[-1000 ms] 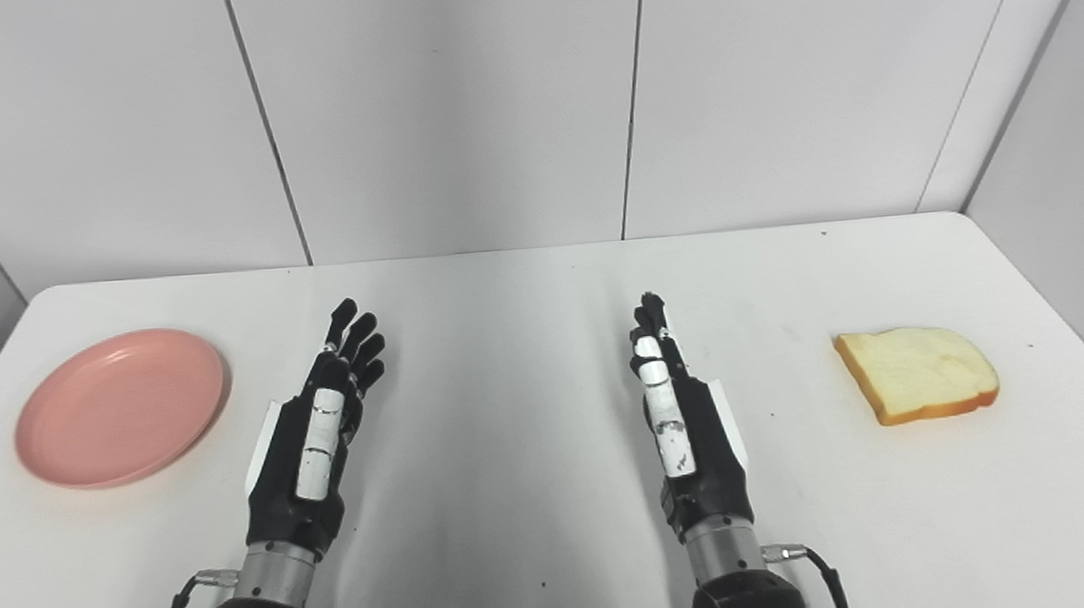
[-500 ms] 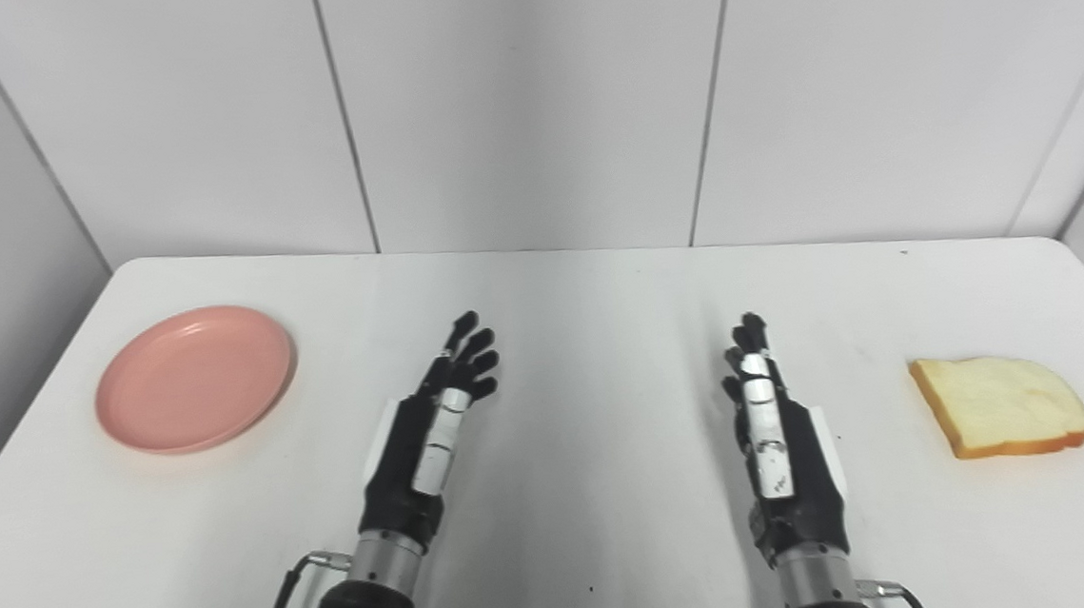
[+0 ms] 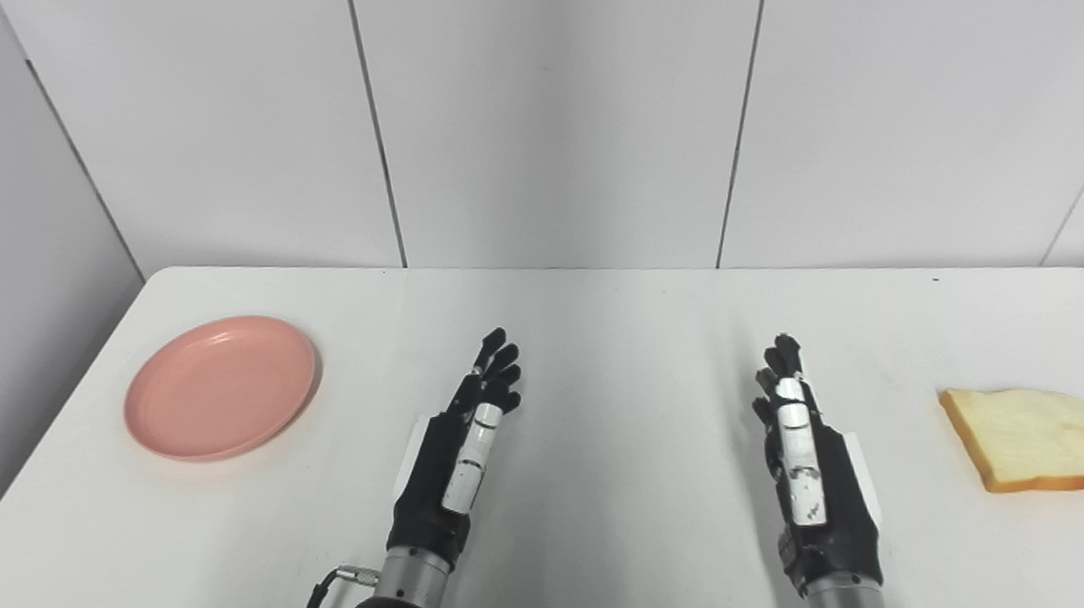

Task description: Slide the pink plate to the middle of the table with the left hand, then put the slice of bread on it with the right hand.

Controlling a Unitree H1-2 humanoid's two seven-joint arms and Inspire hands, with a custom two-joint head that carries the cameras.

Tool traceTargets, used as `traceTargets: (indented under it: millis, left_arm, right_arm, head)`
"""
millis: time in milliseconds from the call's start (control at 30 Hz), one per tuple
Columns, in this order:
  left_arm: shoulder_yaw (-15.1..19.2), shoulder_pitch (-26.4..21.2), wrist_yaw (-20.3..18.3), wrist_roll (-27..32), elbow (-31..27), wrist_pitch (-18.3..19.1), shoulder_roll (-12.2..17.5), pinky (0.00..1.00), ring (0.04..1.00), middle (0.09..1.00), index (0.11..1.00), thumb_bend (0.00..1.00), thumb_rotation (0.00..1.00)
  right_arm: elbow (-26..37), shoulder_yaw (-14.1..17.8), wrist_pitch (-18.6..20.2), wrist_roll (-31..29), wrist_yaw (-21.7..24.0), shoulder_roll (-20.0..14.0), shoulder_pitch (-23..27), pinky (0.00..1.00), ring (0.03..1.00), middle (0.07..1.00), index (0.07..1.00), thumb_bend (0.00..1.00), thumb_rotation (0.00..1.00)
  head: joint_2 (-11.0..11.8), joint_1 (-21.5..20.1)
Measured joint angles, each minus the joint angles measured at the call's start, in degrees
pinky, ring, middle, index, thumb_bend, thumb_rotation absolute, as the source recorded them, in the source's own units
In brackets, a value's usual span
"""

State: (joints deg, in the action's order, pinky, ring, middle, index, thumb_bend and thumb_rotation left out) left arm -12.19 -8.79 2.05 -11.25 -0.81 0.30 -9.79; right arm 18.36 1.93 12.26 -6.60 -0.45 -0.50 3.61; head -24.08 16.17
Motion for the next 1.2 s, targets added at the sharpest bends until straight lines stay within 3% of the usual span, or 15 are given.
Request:
traceTargets:
  millis: [133,333,633,767,1100,1200]
  left_arm:
    - [0.1,0.0,0.0,0.0,0.0,0.1,0.0,0.86,0.915,0.930,0.919,0.62,0.91]
    - [0.4,-1.1,0.0,-1.6,-2.1,2.0,0.0,0.87,0.907,0.911,0.907,0.75,0.95]
    - [1.8,-7.0,-0.9,-2.7,-5.0,4.8,1.9,0.84,0.896,0.910,0.911,0.76,0.95]
    - [4.2,-9.3,-1.2,-2.0,-6.6,6.7,2.9,0.82,0.872,0.893,0.895,0.76,0.93]
    - [9.6,-16.8,-3.1,2.9,-11.0,9.8,6.7,0.94,0.940,0.947,0.940,0.73,0.93]
    - [12.2,-18.6,-3.3,5.1,-12.6,12.4,8.8,0.98,0.956,0.964,0.962,0.74,0.92]
  right_arm:
    - [0.3,-0.2,0.0,0.1,0.0,0.3,0.0,1.00,1.000,1.000,1.000,0.43,1.00]
    - [0.3,-0.4,0.0,-0.1,0.0,0.4,0.0,1.00,1.000,1.000,1.000,0.43,1.00]
    - [0.1,-0.5,0.0,-0.3,0.0,0.5,0.4,1.00,1.000,1.000,1.000,0.44,1.00]
    - [0.1,-0.4,0.0,-0.9,0.0,0.4,0.6,1.00,1.000,1.000,1.000,0.42,1.00]
    - [0.1,-0.5,0.0,-2.3,0.1,-0.1,0.7,1.00,1.000,1.000,1.000,0.43,1.00]
    - [0.1,-0.5,0.0,-2.3,0.1,-0.1,0.7,1.00,1.000,1.000,1.000,0.43,1.00]
  head:
    - [0.0,0.4]
    - [0.4,2.1]
    - [0.6,3.4]
    - [0.6,4.4]
    - [0.6,5.5]
    - [0.6,5.5]
